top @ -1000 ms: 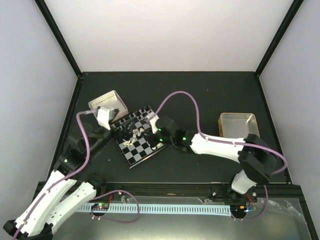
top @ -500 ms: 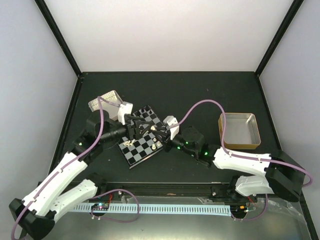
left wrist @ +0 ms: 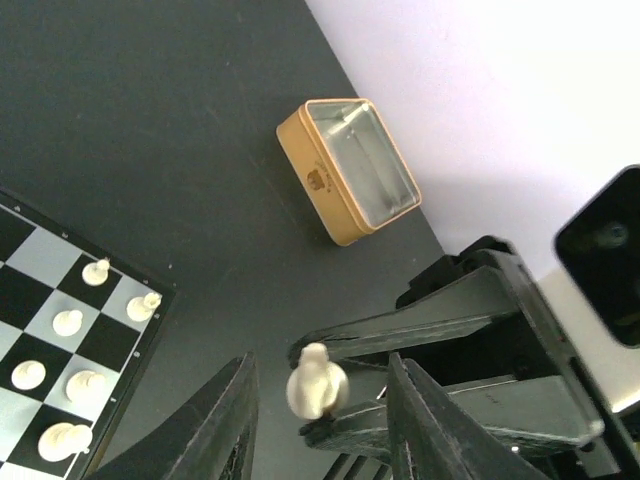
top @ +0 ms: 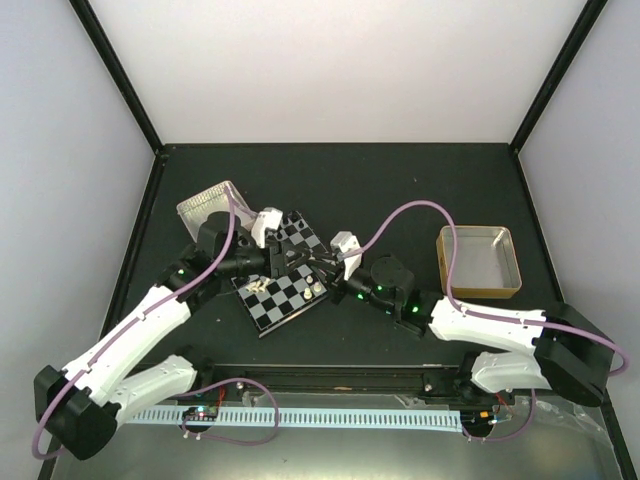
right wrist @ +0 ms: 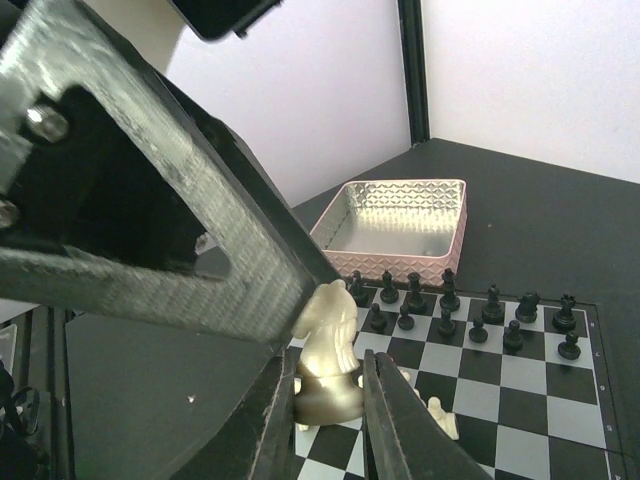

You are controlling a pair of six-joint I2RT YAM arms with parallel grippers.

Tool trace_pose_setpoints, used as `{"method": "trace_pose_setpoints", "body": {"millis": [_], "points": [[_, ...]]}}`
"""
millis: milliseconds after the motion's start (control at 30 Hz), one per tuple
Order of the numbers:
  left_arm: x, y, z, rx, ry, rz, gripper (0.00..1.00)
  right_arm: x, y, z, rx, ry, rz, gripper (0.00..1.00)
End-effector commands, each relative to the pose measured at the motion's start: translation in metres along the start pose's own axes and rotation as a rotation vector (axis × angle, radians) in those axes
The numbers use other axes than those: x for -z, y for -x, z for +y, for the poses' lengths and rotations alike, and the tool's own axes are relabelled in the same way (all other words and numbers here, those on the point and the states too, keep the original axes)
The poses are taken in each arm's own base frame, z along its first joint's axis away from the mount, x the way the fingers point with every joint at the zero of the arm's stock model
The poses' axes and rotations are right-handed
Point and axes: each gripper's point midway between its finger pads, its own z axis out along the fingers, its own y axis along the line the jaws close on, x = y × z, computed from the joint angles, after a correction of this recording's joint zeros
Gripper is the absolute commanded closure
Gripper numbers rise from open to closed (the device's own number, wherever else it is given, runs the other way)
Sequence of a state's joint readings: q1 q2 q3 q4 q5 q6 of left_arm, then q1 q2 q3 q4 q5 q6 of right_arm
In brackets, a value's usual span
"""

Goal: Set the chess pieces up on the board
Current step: Place the chess piece on the chessboard.

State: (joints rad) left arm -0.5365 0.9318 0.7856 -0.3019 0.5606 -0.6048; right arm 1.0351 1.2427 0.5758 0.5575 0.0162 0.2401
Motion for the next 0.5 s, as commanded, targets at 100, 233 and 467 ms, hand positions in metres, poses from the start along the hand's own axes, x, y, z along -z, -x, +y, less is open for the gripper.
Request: {"method": "trace_pose_setpoints", "body": {"millis": [100,233,467], "points": [[-0.003,0.004,-0.004,0.013,-0.019,0.033,0.72,0.006,0.018,0.003,0.017,0.016,-0.073,0.87],[-0.006,0.004,-0.005,0.008,-0.032,0.034,0.82,0.006,0.016,0.004,0.021,0.023,-0.067,0.87],[-0.001,0.009,-0.002,-0.046,0.003,-0.005,0.99,0.002,0.009,-0.008,-0.026,-0.047,-0.014,0.67]]}}
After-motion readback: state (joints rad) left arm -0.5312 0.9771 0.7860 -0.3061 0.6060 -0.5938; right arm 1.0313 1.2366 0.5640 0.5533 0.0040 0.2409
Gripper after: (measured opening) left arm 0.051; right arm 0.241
